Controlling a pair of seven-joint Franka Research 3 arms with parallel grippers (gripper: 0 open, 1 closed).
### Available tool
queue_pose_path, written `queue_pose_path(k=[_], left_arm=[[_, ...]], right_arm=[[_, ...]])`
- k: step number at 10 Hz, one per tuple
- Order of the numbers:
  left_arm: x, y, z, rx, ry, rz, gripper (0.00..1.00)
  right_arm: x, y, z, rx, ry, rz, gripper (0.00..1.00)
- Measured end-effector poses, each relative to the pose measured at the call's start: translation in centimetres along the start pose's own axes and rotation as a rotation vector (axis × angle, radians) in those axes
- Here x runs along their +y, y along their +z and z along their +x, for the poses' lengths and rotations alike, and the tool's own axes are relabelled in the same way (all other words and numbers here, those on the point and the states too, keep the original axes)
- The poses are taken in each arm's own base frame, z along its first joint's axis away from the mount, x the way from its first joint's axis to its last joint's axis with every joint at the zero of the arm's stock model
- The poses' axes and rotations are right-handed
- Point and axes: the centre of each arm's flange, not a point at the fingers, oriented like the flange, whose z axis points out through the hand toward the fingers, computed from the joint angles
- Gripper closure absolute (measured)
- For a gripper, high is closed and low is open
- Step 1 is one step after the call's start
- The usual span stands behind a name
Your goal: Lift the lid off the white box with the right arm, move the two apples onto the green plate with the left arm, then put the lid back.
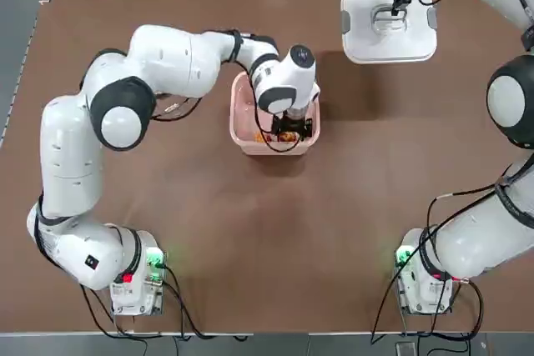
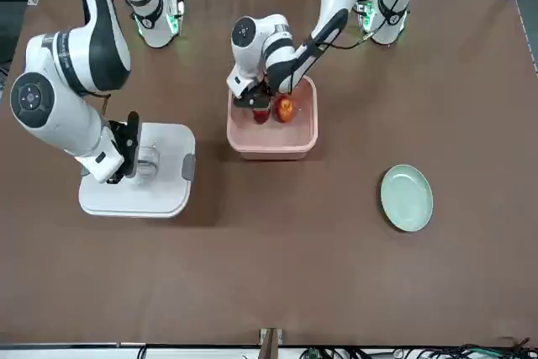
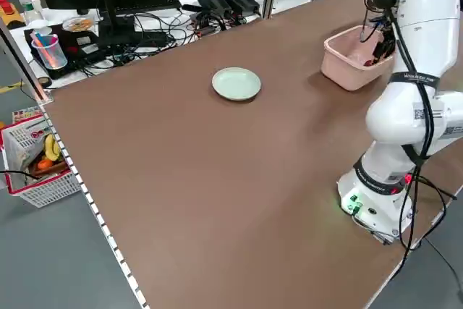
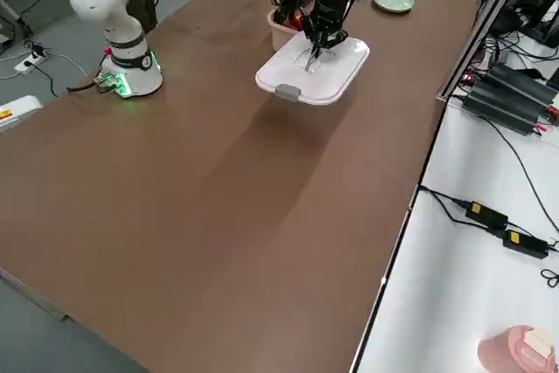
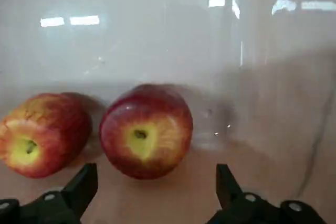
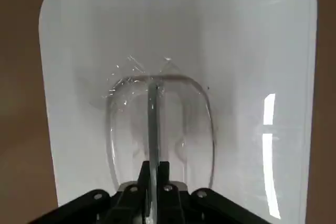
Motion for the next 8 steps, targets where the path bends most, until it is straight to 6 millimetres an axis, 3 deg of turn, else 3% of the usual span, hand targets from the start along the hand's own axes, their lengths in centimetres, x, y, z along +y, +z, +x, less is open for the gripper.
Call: queue_pose_path(k=[2,8], left_arm=[[-0.9,0.9,0.4,-0.002,-0.006,0.013,0.01],[-1.2,1.1,2.2,0.041,-0.005,-0.063,0.04]], right_arm=[[0.0,0.0,0.0,0.000,0.000,0.000,0.93],[0.0,0.0,0.1,0.000,-0.004,0.000,0.93]])
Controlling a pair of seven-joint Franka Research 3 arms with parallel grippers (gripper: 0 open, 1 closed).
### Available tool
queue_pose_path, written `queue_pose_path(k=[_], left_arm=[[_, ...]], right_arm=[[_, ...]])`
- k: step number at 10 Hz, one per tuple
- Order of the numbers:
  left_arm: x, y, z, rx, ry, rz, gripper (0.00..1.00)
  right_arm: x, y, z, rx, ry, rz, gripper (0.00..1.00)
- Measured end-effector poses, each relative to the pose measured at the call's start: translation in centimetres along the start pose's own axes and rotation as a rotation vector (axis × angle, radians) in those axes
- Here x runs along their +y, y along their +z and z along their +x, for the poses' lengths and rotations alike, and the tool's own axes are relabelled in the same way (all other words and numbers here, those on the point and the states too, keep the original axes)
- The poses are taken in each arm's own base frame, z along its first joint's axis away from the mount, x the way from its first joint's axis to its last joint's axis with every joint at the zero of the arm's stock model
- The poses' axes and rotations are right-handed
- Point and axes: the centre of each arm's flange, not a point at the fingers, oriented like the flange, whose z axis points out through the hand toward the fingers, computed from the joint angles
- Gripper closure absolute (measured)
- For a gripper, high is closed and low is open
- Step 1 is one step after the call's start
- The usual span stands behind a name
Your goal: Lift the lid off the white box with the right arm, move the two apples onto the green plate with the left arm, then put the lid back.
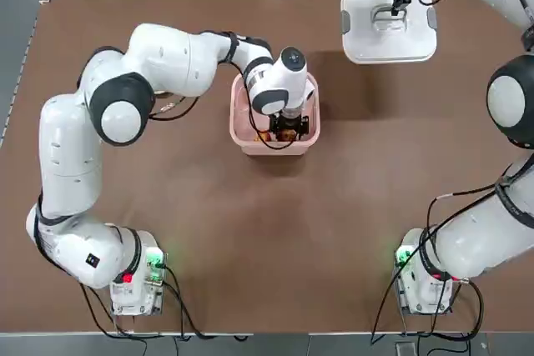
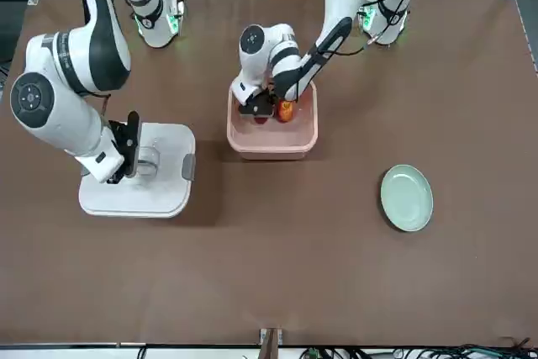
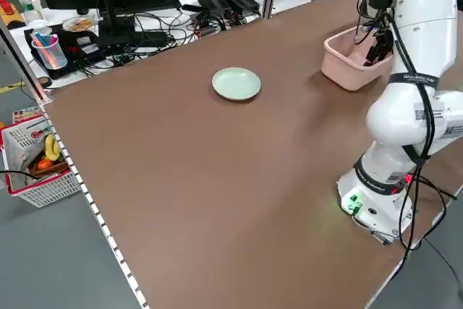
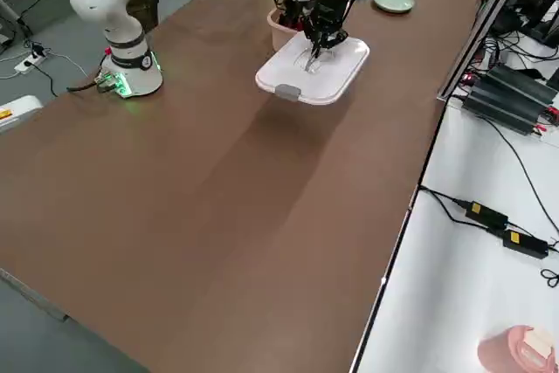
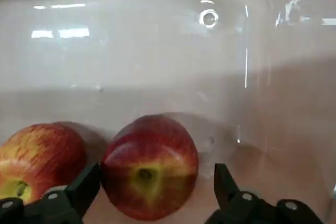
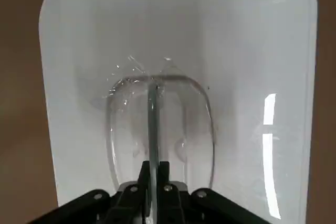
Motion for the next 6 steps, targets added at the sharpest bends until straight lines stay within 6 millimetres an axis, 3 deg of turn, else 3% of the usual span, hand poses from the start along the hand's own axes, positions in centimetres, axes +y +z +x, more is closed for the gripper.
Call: queue_pose_path(k=[1,2,3,6], left_arm=[[-0.1,0.4,0.2,-0.002,-0.003,-0.001,0.05],[-0.3,0.7,0.3,-0.004,-0.003,0.001,0.17],[-0.3,0.6,0.3,-0.001,0.001,0.000,0.22],[-0.3,0.4,0.5,0.001,0.001,-0.001,0.22]], right_arm=[[0.0,0.0,0.1,0.000,-0.003,0.001,0.93],[-0.2,0.2,0.1,-0.003,-0.005,0.014,0.93],[-0.4,0.4,0.1,-0.007,-0.007,0.034,0.93],[-1.1,1.2,0.1,-0.022,-0.016,0.099,0.93]])
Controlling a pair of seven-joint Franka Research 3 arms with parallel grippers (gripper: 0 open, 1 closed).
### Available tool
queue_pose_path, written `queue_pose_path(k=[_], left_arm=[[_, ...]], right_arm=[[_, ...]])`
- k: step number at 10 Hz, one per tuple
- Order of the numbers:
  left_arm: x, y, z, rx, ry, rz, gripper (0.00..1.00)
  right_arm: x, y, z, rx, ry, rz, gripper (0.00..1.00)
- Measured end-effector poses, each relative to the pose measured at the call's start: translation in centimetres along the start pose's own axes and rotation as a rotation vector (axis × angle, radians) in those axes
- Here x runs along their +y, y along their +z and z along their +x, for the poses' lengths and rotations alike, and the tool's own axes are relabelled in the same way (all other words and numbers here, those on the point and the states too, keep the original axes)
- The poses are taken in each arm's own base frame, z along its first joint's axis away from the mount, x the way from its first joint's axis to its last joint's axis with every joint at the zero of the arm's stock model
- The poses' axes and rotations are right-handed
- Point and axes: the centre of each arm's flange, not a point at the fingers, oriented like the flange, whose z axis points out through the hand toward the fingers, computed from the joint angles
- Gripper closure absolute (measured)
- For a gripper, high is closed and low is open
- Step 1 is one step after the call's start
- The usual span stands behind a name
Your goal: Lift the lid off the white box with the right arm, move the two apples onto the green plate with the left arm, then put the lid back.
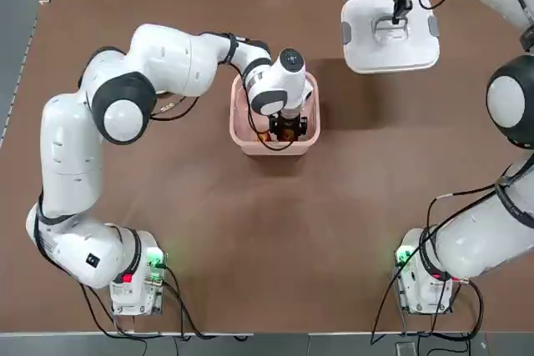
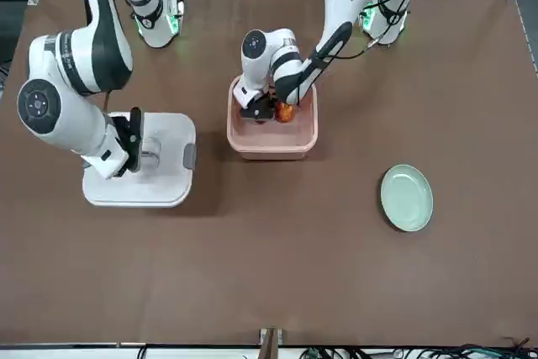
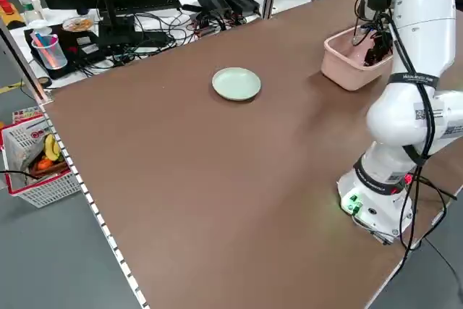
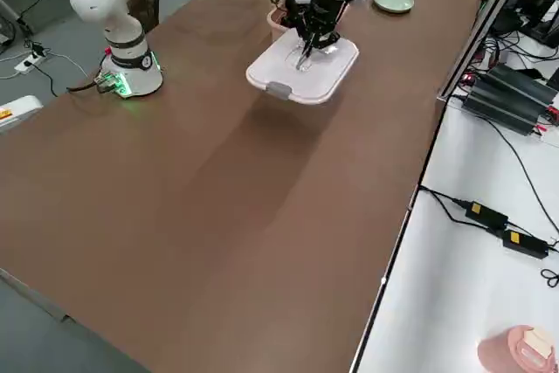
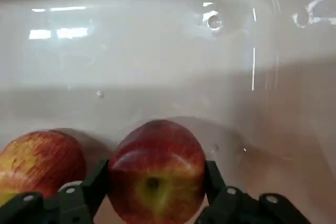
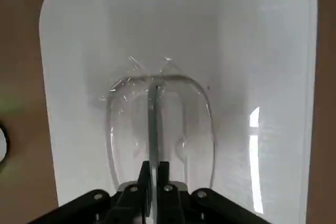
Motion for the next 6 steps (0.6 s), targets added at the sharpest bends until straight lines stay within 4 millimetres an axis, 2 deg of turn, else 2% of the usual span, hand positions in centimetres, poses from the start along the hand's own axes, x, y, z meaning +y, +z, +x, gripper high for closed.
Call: queue_pose_path(k=[2,3,4,6], left_arm=[[0.0,-1.9,0.9,0.009,-0.018,0.014,0.22],[-0.3,-4.0,1.7,0.014,-0.037,0.027,0.22],[-0.7,-6.9,2.5,0.019,-0.061,0.020,0.22],[-3.0,-13.2,4.3,0.028,-0.101,0.024,0.22]], right_arm=[[-0.1,0.5,0.0,-0.005,0.000,0.024,0.93],[-0.1,0.8,0.1,-0.004,-0.001,0.034,0.93],[-0.1,1.0,0.2,-0.002,-0.001,0.039,0.93],[-0.1,1.4,0.5,0.030,0.002,0.058,0.93]])
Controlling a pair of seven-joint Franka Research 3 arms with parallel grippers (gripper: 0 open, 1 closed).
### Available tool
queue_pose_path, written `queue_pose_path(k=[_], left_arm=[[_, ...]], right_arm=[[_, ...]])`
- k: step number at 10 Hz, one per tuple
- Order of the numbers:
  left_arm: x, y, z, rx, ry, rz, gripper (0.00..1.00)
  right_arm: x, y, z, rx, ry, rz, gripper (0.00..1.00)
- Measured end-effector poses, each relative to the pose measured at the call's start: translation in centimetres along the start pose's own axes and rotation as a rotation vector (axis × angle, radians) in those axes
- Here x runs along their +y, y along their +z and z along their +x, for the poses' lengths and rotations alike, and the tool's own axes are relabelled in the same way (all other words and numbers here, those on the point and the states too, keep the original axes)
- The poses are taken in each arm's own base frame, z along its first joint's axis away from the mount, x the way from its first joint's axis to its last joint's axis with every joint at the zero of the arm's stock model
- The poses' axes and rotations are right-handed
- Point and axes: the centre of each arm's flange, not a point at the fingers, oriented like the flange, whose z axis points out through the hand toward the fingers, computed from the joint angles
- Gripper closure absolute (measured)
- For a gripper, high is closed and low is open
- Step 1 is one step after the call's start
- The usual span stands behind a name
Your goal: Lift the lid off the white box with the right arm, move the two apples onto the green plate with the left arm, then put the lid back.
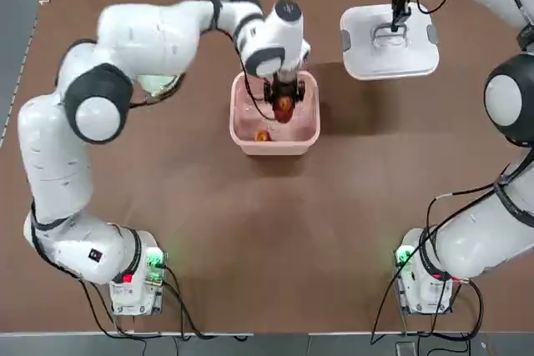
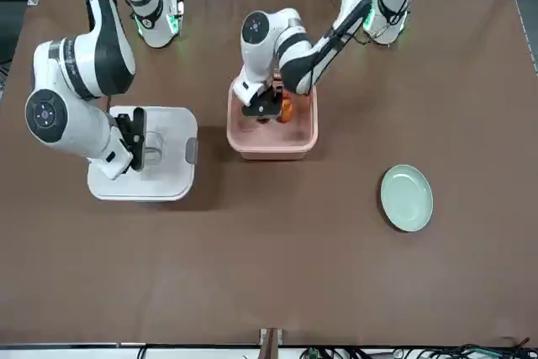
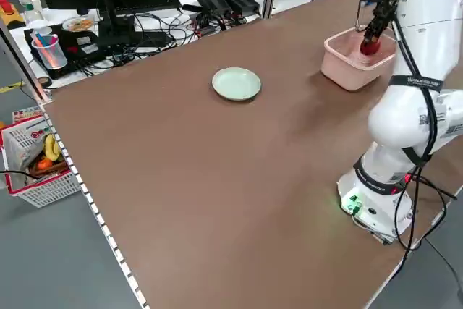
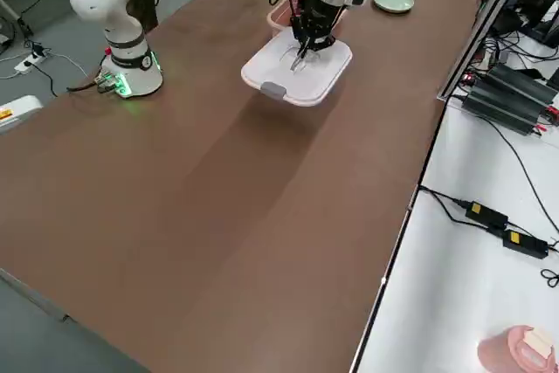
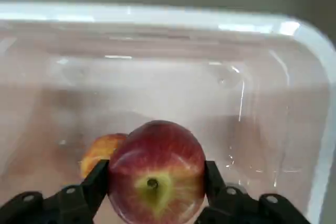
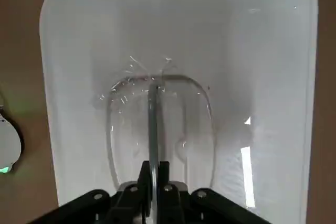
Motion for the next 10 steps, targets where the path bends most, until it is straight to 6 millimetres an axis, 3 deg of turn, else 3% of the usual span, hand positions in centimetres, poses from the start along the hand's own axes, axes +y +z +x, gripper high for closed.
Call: queue_pose_path(k=[3,5,7,10], left_arm=[[-6.5,-6.8,4.1,-0.049,0.003,0.038,0.22],[-14.8,-8.6,9.7,-0.103,0.027,0.056,0.22],[-24.7,-7.0,15.7,-0.103,0.064,0.086,0.22],[-37.2,-1.5,20.2,-0.056,0.144,0.104,0.22]], right_arm=[[-0.4,0.4,0.7,0.081,0.008,0.054,0.93],[-0.5,0.5,0.7,0.088,0.009,0.064,0.93],[-0.5,0.5,0.7,0.088,0.009,0.065,0.93],[-0.5,0.5,0.7,0.089,0.009,0.066,0.93]])
